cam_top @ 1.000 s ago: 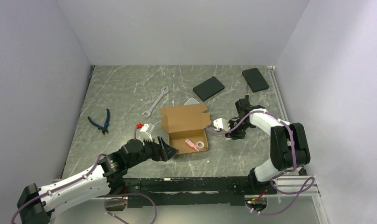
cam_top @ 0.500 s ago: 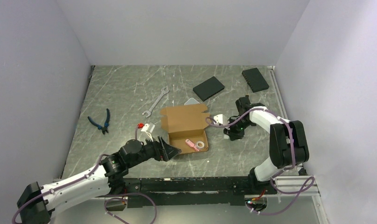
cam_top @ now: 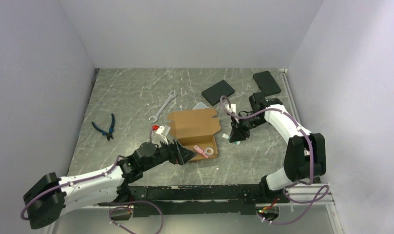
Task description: Fold the paper box
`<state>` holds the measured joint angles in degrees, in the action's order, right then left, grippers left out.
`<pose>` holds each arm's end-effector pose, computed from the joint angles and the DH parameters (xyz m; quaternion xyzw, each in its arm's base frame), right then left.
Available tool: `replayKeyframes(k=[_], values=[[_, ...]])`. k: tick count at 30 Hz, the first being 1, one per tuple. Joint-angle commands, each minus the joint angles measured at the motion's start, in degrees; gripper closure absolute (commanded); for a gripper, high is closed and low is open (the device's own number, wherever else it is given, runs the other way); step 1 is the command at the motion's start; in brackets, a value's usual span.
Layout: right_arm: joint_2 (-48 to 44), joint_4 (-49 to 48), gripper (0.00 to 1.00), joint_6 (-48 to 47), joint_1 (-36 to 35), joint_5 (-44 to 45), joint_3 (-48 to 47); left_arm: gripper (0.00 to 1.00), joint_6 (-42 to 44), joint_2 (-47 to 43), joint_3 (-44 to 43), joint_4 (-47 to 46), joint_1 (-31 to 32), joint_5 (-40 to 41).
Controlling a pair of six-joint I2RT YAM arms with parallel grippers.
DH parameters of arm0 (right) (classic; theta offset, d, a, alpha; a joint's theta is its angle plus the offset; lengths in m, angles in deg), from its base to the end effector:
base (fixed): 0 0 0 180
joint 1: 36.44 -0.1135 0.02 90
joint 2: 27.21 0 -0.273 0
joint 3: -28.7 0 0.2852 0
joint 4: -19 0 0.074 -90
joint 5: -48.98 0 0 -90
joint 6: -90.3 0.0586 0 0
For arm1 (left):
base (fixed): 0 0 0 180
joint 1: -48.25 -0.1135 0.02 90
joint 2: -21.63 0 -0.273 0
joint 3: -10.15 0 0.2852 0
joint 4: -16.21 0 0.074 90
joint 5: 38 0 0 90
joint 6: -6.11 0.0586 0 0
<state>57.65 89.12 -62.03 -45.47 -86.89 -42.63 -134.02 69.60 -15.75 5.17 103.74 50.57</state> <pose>0.2754 0.0864 0.2046 -0.5539 0.7343 0.3249 0.2201 0.1300 -0.1917 0.1838 0.0440 0.7705 -0.5123 0.3767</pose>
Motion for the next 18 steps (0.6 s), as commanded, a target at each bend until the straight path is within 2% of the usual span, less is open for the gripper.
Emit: replayKeyframes(k=[1, 6, 11, 15, 18], values=[[3.1, 7.1, 1.0, 2.7, 0.1, -16.3, -4.0, 0.12, 3.9, 4.8, -4.4, -10.5, 2.9, 4.1], [6.3, 6.2, 1.0, 6.5, -0.4, -19.6, -5.3, 0.12, 7.9, 12.1, -8.1, -14.4, 6.4, 10.0], [6.7, 3.7, 1.0, 9.7, -1.8, -21.7, -4.3, 0.14, 7.9, 21.7, -11.8, -22.7, 7.4, 14.2], [7.1, 3.8, 1.0, 9.7, -2.6, -23.2, -4.5, 0.22, 5.1, 29.7, -16.8, -23.6, 7.6, 15.0], [7.4, 4.0, 1.0, 9.6, -3.1, -23.5, -4.5, 0.29, 3.4, 34.5, -18.1, -27.9, 7.7, 15.2]])
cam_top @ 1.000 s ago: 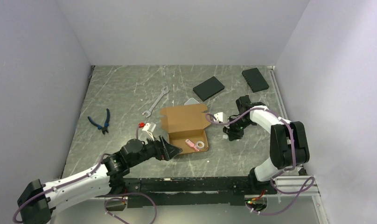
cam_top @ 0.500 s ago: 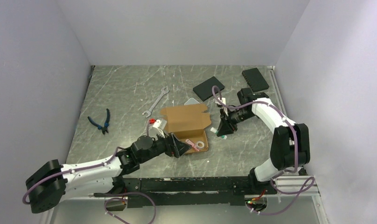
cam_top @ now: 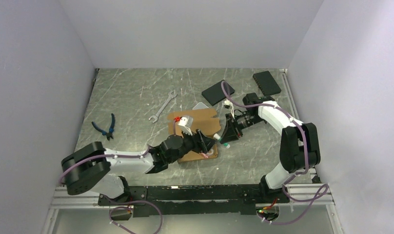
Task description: Fold the paper box
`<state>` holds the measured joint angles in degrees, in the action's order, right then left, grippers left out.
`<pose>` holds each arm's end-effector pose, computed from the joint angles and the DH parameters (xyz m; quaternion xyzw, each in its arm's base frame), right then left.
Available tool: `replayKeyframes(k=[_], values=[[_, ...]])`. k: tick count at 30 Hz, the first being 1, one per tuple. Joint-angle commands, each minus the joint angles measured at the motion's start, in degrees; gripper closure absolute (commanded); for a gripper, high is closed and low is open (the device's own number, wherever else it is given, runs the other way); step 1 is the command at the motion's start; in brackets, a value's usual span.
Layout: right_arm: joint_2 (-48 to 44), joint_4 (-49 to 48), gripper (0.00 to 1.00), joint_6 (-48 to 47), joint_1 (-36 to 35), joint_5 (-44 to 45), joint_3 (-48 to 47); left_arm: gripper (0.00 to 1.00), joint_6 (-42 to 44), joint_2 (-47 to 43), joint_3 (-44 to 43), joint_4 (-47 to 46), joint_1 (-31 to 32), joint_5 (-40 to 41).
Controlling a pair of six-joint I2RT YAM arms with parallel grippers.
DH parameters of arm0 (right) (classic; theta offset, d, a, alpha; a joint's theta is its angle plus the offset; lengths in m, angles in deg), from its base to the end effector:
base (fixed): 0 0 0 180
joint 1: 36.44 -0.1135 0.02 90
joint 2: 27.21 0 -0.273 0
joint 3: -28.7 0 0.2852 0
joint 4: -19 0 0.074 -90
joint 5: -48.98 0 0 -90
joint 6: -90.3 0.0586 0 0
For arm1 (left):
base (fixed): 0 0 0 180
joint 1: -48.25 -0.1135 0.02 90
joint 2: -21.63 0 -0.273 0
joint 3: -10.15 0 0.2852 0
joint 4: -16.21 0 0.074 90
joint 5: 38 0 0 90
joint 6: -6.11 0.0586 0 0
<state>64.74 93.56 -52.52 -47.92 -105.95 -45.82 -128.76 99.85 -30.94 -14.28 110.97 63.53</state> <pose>0.2814 0.1113 0.2021 -0.4410 0.7192 0.5073 0.1757 0.1581 -0.2810 0.1934 0.0493 0.7445 -0.4895 0.4513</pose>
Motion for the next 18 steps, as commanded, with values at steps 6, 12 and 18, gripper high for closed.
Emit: replayKeyframes(k=[6, 12, 18], values=[[0.8, 1.3, 1.0, -1.1, -1.3, -5.2, -2.0, 0.4, -3.9, 10.5, -3.9, -16.9, 0.5, 2.2], [0.5, 1.3, 1.0, -1.1, -1.3, -5.4, -1.9, 0.49, -5.5, 14.0, -4.4, -21.9, 0.5, 1.8], [0.3, 0.8, 1.0, -0.4, -1.3, -5.5, -1.7, 0.57, -5.8, 14.3, -4.3, -22.8, 0.5, 1.6]])
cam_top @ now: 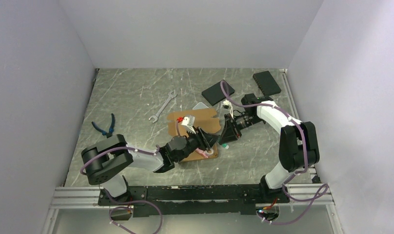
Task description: Fold the paper box
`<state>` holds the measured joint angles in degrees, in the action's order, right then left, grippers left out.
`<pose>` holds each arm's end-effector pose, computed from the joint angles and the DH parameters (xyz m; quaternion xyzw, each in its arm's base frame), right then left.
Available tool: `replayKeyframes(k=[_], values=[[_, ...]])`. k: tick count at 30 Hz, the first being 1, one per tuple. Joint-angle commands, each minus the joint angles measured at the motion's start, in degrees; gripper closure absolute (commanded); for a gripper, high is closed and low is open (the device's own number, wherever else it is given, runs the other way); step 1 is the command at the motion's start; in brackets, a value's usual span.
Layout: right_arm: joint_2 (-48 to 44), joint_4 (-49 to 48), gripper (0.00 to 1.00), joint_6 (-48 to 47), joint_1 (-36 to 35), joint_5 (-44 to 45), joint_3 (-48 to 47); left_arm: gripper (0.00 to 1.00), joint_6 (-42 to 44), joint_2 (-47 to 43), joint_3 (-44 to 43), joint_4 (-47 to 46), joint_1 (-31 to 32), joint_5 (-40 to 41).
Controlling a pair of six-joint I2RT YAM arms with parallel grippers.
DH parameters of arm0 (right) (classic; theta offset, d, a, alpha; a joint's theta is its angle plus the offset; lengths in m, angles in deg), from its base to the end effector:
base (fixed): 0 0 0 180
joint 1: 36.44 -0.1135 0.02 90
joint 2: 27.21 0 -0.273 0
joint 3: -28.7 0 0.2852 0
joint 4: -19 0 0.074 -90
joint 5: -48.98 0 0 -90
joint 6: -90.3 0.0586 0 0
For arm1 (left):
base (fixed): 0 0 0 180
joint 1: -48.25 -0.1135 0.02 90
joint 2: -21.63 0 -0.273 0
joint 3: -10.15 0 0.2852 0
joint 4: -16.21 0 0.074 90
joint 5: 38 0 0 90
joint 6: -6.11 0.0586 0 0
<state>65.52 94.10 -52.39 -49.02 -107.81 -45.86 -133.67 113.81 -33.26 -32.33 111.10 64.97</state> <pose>0.2795 0.1176 0.2003 -0.4368 0.7113 0.5250 0.1663 0.1712 -0.3050 0.1713 0.0009 0.7085 -0.5391 0.4555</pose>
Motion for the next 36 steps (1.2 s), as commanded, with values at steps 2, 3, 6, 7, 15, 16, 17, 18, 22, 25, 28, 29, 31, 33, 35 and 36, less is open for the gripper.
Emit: replayKeyframes(k=[2, 3, 6, 7, 15, 16, 17, 18, 22, 25, 28, 29, 31, 33, 35, 36], values=[[-0.4, 0.2, 1.0, -0.5, -0.3, -3.7, -1.7, 0.58, -1.1, 0.5, -2.0, -5.2, 0.3, -0.4], [-0.3, 0.2, 1.0, -0.5, -0.3, -3.7, -1.7, 0.6, -1.2, 0.7, -2.0, -5.7, 0.3, -0.6], [-0.2, 0.1, 1.0, -0.2, -0.3, -3.6, -1.7, 0.71, -1.6, 1.4, -1.7, -7.2, 0.3, -1.4], [-0.2, -0.2, 1.0, 0.0, -0.3, -3.6, -1.7, 0.72, -1.8, 1.5, -1.6, -7.3, 0.3, -1.5], [0.0, -1.1, 0.89, 1.5, -0.3, -2.9, -1.5, 1.0, -1.6, 1.4, -0.6, -8.1, 0.3, -1.8], [-0.1, -1.2, 0.85, 1.5, -0.3, -2.6, -1.5, 1.0, -1.6, 1.3, -0.5, -7.9, 0.3, -1.7], [-0.3, -1.4, 0.79, 1.7, -0.3, -2.4, -1.4, 1.0, -1.7, 1.1, -0.4, -7.5, 0.3, -1.6], [-0.6, -1.7, 0.71, 1.9, -0.3, -2.2, -1.3, 1.0, -1.6, 0.9, -0.3, -7.0, 0.3, -1.6], [-2.6, -3.8, 0.44, 3.3, -0.3, -1.2, 0.0, 1.0, -1.4, -0.6, 0.6, -5.4, 0.3, -1.2], [-4.3, -5.4, 0.33, 4.2, -0.3, -0.2, 1.0, 1.0, -1.3, -1.9, 2.1, -5.4, 0.3, -0.4], [-5.4, -6.7, 0.29, 5.1, -0.3, 1.1, 1.6, 1.0, -0.9, -3.7, 4.1, -5.5, 0.3, 0.5], [-5.7, -6.9, 0.29, 5.3, -0.2, 1.6, 1.6, 1.0, -0.7, -4.5, 4.8, -5.1, 0.3, 0.6], [-6.3, -7.5, 0.28, 5.6, -0.3, 3.0, 1.8, 1.0, -0.2, -6.6, 6.0, -3.4, 0.3, 1.0], [-7.3, -8.2, 0.28, 6.0, -0.3, 4.3, 2.0, 1.0, 0.5, -9.7, 7.2, 0.1, 0.3, 1.4], [-8.8, -8.8, 0.28, 6.4, -0.2, 5.2, 2.3, 1.0, 1.4, -13.7, 7.6, 7.0, 0.3, 1.7], [-9.6, -9.2, 0.28, 6.4, -0.2, 5.7, 2.5, 1.0, 1.8, -16.0, 7.3, 12.2, 0.3, 1.9]])
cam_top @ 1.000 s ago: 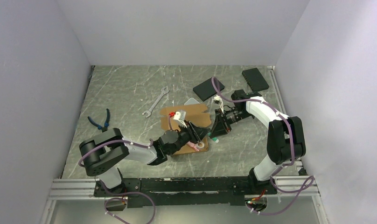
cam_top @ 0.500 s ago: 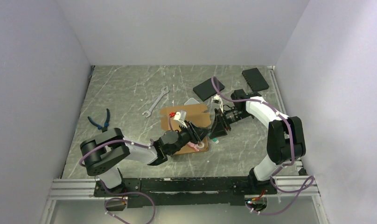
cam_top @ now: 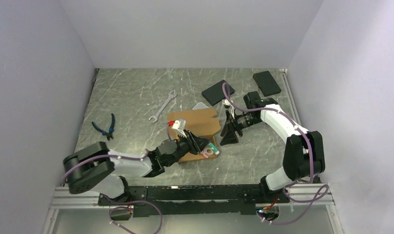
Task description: Fold the paper box
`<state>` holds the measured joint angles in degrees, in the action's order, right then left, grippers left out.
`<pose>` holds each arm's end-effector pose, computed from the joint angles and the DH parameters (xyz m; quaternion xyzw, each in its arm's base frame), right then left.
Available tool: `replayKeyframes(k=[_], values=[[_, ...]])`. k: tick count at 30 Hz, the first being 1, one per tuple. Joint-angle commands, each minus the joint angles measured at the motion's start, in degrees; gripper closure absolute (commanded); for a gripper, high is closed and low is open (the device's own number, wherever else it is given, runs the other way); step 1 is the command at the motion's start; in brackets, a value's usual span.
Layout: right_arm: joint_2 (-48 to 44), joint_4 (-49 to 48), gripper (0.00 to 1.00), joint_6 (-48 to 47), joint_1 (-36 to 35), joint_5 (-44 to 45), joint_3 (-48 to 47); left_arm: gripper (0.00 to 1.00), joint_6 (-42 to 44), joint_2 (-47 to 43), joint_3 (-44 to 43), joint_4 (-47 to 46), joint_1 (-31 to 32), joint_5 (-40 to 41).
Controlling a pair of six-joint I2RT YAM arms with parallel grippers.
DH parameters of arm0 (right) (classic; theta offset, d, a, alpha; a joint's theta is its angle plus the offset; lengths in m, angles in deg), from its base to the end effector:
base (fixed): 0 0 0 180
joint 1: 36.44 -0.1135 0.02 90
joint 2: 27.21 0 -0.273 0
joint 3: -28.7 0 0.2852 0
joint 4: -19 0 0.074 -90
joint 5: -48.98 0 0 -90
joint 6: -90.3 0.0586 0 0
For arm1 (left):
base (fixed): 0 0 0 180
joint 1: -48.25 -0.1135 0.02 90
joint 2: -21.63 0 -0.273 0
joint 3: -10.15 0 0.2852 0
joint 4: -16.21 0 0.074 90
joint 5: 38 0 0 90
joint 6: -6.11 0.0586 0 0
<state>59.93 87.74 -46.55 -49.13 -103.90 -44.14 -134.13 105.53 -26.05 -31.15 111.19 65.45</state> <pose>0.2763 0.1157 0.2157 -0.4503 0.7235 0.4825 0.2024 0.1549 -0.2734 0.1732 -0.0042 0.7091 -0.5387 0.4549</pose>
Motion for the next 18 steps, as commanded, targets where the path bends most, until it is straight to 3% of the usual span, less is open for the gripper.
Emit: replayKeyframes(k=[1, 3, 6, 18], values=[[-4.7, -3.3, 0.28, 0.9, 0.0, 2.3, 1.1, 1.0, 2.9, -10.0, -0.7, 17.3, 0.3, 2.1], [-6.1, -3.9, 0.28, 1.1, 0.2, 2.9, 1.5, 1.0, 3.6, -14.1, -3.7, 31.5, 0.3, 4.0], [-6.5, -3.9, 0.28, 1.0, 0.4, 2.8, 1.5, 1.0, 5.0, -17.1, -7.2, 43.9, 0.3, 7.1], [-5.4, -3.6, 0.28, 0.7, 1.0, 3.2, 1.6, 0.88, 6.5, -9.5, -16.4, 55.8, 0.3, 11.1]])
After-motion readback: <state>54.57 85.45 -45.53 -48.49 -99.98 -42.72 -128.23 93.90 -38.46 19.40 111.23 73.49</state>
